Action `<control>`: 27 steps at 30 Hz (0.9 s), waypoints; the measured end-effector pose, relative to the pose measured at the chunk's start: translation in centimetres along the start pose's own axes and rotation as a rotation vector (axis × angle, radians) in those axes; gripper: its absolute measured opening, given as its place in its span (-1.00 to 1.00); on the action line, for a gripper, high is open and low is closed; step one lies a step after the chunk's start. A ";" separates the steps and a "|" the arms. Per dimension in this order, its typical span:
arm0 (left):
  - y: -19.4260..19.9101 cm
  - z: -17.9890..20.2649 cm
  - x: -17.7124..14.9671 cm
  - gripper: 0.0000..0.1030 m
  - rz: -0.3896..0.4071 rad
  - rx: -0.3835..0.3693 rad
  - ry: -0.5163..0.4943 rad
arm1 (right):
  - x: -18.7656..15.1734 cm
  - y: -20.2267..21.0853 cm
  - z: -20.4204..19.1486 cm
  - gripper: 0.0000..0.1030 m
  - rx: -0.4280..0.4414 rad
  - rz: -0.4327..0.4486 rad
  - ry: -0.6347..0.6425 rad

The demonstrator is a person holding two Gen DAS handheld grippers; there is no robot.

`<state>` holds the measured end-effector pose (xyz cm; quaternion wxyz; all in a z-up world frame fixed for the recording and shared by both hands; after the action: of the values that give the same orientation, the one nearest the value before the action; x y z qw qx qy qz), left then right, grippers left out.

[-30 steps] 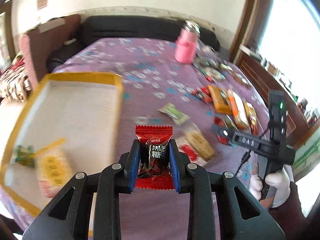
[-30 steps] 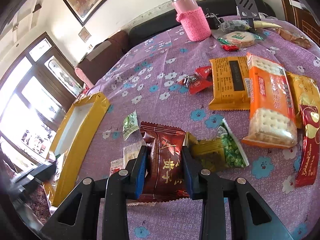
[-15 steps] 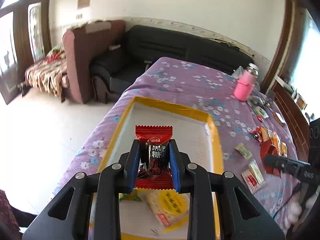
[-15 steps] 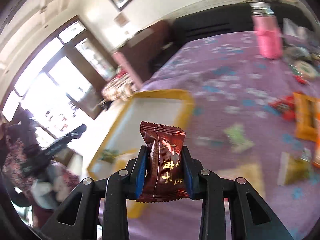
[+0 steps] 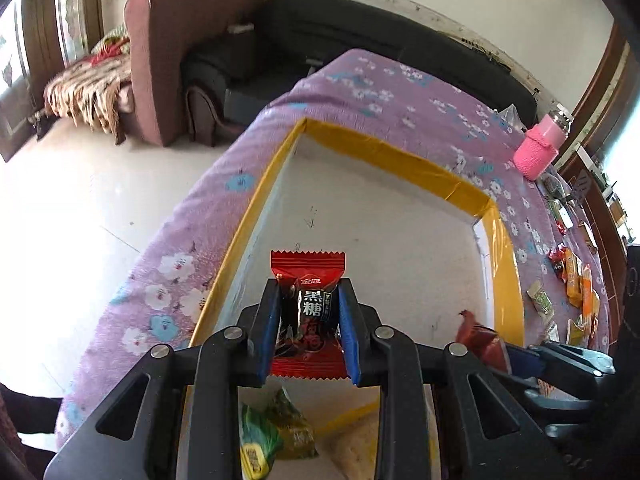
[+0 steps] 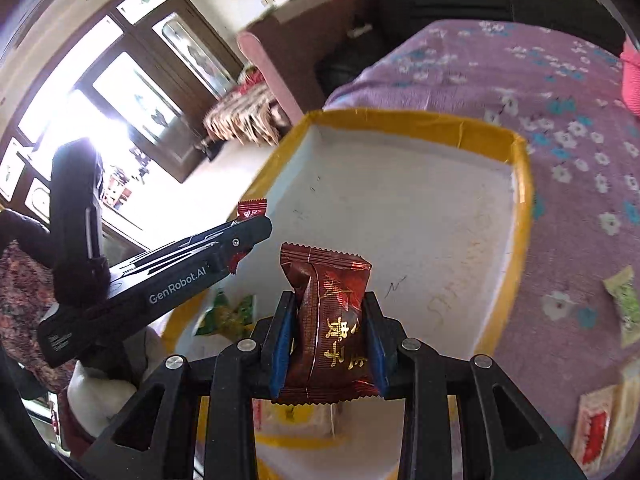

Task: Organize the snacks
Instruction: 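Carry both candies over the tray and open both tools to release them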

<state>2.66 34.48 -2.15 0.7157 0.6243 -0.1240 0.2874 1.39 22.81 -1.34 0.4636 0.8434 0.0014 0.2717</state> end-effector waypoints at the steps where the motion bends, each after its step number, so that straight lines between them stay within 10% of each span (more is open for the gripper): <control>1: -0.3 -0.1 -0.1 -0.51 -0.006 -0.009 0.008 | 0.1 -0.6 0.1 -0.37 -0.006 -0.009 -0.001; 17: 2.3 -0.7 -0.5 -0.40 -0.010 -0.073 0.099 | -0.3 -0.6 0.0 -0.04 -0.030 0.014 0.002; 21: 6.2 1.5 -0.8 0.18 0.064 -0.106 0.108 | -1.1 2.6 -0.4 -0.02 -0.011 0.071 0.008; 27: 10.9 7.8 -2.6 0.40 0.124 -0.253 0.040 | -3.3 8.5 2.8 0.01 0.007 0.159 -0.029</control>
<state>-4.24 26.89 6.91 0.7719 0.5144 -0.1835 0.3256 -2.21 14.94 2.60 0.4373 0.8463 -0.0713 0.2956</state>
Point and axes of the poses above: each gripper's, at about its wrist camera, not at the fingertips, and y roughly against the way its jaws point, z to its right, x to its top, the point moved 8 cm from there along -y, roughly the way its jaws point
